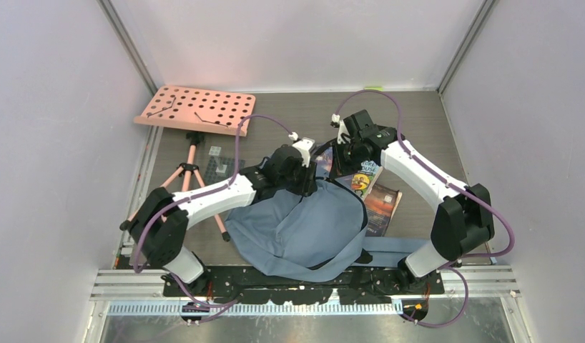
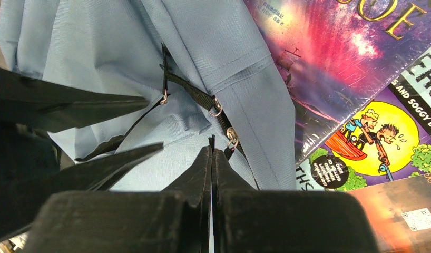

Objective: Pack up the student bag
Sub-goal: Unzip the student bag at the center of the board.

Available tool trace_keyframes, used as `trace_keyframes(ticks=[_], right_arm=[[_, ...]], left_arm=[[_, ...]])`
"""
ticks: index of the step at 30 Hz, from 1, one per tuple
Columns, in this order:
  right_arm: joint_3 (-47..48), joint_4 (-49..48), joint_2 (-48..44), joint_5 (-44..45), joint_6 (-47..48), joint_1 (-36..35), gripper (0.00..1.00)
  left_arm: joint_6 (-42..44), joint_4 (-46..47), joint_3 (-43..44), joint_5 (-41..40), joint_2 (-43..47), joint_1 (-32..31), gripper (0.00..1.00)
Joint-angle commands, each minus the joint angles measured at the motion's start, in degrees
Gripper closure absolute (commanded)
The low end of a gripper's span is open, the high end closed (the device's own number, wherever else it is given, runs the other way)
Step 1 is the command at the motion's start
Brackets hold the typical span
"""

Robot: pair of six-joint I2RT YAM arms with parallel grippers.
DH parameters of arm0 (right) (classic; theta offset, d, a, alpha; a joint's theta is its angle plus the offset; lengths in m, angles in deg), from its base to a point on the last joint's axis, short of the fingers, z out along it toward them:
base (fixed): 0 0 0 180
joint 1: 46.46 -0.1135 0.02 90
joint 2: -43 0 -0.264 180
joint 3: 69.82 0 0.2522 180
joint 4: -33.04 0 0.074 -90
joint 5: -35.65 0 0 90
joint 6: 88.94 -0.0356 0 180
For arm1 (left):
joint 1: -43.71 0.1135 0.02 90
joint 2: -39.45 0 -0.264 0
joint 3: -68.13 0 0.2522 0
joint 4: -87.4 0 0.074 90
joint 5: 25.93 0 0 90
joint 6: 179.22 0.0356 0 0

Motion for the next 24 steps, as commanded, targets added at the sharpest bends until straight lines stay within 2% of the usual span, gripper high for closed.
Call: trace_keyframes(ticks=[1,5,9,15,24], right_arm=[[0.1,-0.9,-3.1,-0.8,-0.5,-0.2,0.99],[0.1,-0.6,-3.2,-0.3,-0.2,-0.2,0.99],[0.4,-0.3,-3.0,0.3,-0.1,-0.2,0.99],[-0.4,0.4,-7.1,4.7,-1.6,-0.3,0.99],[-6.5,3.3,-13.7,5.7,-3.6,-0.9,1.0]], left_arm=[[3.8,-1.7,4.2,-0.3,-3.8,0.3,0.62],[4.3,-1.9,5.0,0.0,-5.5,0.3,0.87],[4.4,-0.3,3.8,-0.2,-4.7,0.2,1.0],[6.3,-0.5,4.2,-5.1,-5.1,1.4,1.0],[5.4,-0.3,8.6,-2.9,-9.1,8.0,1.0]])
